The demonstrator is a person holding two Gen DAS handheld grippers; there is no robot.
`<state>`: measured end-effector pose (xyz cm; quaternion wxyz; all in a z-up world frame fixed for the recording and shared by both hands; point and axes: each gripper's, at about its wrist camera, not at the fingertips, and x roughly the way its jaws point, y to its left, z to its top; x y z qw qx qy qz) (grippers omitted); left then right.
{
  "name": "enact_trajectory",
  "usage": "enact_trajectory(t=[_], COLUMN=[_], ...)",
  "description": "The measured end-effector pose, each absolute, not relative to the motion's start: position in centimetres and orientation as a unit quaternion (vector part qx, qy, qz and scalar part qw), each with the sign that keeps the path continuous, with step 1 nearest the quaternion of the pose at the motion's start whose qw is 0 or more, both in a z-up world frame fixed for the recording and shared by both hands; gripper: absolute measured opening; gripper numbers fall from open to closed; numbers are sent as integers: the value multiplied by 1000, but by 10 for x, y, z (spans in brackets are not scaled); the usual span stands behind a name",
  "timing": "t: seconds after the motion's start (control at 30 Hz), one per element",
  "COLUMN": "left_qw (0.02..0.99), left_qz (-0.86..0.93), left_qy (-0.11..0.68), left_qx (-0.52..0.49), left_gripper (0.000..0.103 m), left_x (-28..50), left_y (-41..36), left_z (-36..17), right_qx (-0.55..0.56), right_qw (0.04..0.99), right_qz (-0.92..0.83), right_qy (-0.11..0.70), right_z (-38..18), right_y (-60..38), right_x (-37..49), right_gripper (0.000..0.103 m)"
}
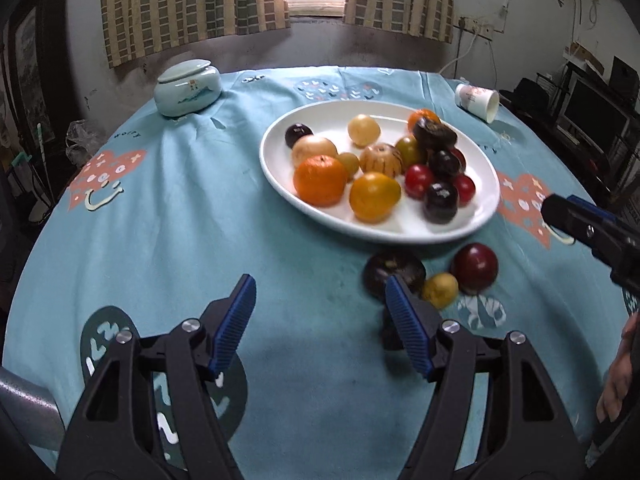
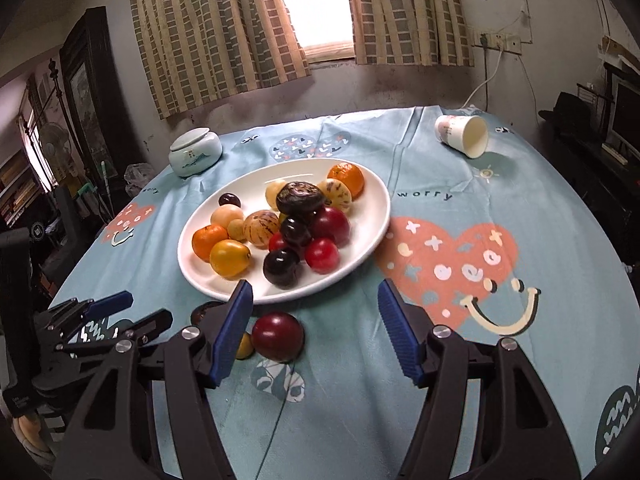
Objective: Organize fruits
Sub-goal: 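Withdraw both open tools from the plate toward the remaining fruit, then close the left tool around another dark purple plum and lift it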
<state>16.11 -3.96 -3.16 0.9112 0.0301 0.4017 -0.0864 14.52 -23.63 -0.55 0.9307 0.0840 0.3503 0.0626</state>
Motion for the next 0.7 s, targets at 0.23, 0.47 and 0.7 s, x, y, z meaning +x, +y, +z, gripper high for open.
enact_trajectory(t=[0.23, 0.47, 0.7], left_qw=[904, 896, 873], left_qz=[-105, -143, -201], left_qy=[409, 417, 440], left_qx=[64, 63, 64], left_gripper=[69, 69, 47], left_x=[151, 149, 146], left_y=[-56, -65, -79], left_z=[-44, -47, -57], right_qx=[129, 122, 125], right_qw=[927, 927, 926], right_qz=[61, 65, 62], right_qy=[348, 349, 352], right_z=[-5, -4, -5], right_y=[-254, -251, -253], right_x=[142, 143, 145], right_gripper=[66, 66, 66])
